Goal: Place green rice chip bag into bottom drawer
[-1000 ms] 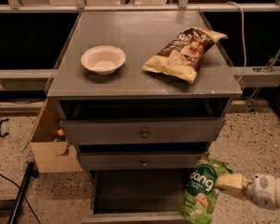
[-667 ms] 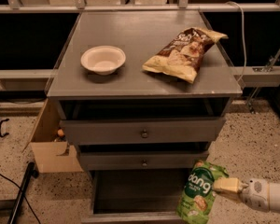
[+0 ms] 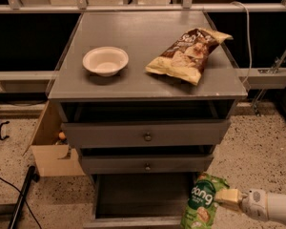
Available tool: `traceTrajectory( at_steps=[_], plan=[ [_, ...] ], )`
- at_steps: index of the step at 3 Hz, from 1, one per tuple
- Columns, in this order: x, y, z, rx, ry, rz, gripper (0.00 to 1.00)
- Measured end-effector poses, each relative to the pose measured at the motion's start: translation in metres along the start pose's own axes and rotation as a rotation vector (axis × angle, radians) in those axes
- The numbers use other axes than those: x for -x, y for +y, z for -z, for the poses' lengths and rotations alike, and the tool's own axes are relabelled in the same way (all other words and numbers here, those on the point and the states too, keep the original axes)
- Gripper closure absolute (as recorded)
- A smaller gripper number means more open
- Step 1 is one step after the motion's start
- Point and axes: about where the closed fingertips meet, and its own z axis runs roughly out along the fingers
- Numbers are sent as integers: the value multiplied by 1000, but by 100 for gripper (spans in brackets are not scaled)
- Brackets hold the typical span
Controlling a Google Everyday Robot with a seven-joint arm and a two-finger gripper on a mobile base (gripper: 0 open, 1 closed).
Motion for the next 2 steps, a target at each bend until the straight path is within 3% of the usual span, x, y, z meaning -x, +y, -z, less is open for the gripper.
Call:
traceTrajectory(
  at_steps=[2],
  plan=[
    [-10, 60, -72, -4, -36, -54, 100]
  ],
)
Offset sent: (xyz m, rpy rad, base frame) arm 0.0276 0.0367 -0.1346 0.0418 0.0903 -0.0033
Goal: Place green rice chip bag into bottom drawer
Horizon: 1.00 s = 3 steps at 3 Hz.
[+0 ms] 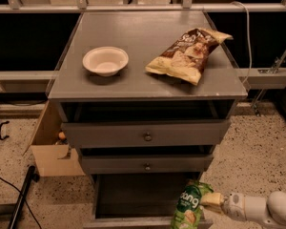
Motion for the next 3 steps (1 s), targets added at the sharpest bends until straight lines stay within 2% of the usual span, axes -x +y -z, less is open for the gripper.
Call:
traceTrajectory(
  at_steps=[1, 2, 3],
  plan=[
    [-7, 23, -35, -22, -10, -42, 100],
    [-13, 35, -66, -48, 6, -77, 100],
    [-26, 37, -91, -57, 78, -146, 100]
  ],
)
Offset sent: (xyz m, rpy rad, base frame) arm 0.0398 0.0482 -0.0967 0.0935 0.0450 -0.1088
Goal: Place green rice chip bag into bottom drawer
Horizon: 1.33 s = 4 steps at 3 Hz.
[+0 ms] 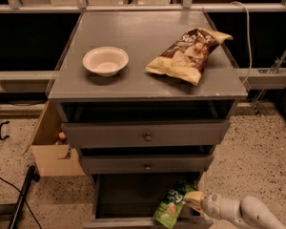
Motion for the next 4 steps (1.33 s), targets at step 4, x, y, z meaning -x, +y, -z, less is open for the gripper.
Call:
traceTrajectory(
  at_steps=[4],
  plan=[
    [-20, 21, -68, -73, 53, -38, 100]
  ],
)
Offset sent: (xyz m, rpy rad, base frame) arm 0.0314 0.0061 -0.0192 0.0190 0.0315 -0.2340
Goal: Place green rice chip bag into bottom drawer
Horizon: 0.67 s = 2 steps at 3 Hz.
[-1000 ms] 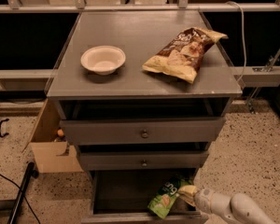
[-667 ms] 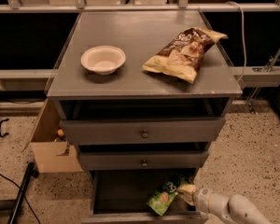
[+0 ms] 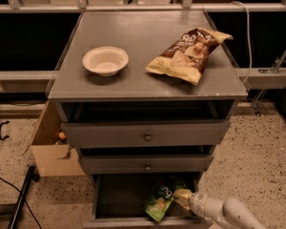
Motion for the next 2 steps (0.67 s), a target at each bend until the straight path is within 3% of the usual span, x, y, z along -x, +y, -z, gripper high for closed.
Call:
traceTrajectory(
  at_steps=[1, 2],
  plan=[
    [0, 0, 0, 0, 0, 0, 100],
    [-12, 4, -21, -6, 8, -3, 100]
  ],
)
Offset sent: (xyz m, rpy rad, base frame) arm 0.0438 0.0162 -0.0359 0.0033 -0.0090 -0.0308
